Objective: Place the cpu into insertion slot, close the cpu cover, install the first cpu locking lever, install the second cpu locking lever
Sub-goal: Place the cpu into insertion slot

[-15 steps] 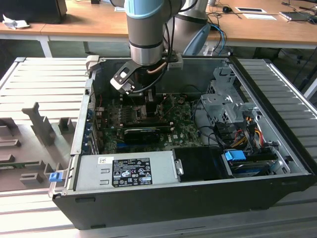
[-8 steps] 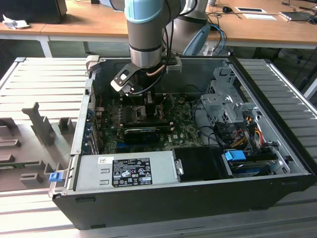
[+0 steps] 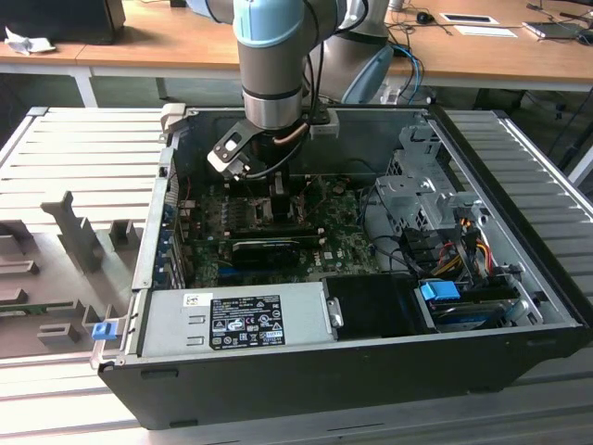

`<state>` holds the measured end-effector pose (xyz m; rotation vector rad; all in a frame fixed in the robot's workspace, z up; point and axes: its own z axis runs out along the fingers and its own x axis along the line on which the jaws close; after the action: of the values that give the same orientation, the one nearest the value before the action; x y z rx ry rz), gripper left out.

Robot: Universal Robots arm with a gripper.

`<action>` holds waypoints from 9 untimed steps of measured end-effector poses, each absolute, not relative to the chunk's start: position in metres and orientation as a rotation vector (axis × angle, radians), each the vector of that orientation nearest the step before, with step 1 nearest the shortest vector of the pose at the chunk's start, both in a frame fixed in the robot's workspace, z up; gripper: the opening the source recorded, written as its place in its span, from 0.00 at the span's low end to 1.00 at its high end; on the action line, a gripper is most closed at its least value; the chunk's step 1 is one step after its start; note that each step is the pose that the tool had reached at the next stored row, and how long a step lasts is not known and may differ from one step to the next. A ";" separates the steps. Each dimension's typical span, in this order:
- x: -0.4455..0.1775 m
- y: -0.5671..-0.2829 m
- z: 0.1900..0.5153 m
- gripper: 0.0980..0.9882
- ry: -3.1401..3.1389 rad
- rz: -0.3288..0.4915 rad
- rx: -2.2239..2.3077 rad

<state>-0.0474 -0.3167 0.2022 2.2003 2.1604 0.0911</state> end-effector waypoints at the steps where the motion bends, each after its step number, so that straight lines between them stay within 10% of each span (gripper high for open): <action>1: -0.047 -0.317 0.202 0.48 2.162 0.090 2.198; 9: -0.046 -0.317 0.201 0.48 2.162 0.089 2.197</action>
<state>-0.0465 -0.3165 0.2005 2.1970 2.1616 0.0888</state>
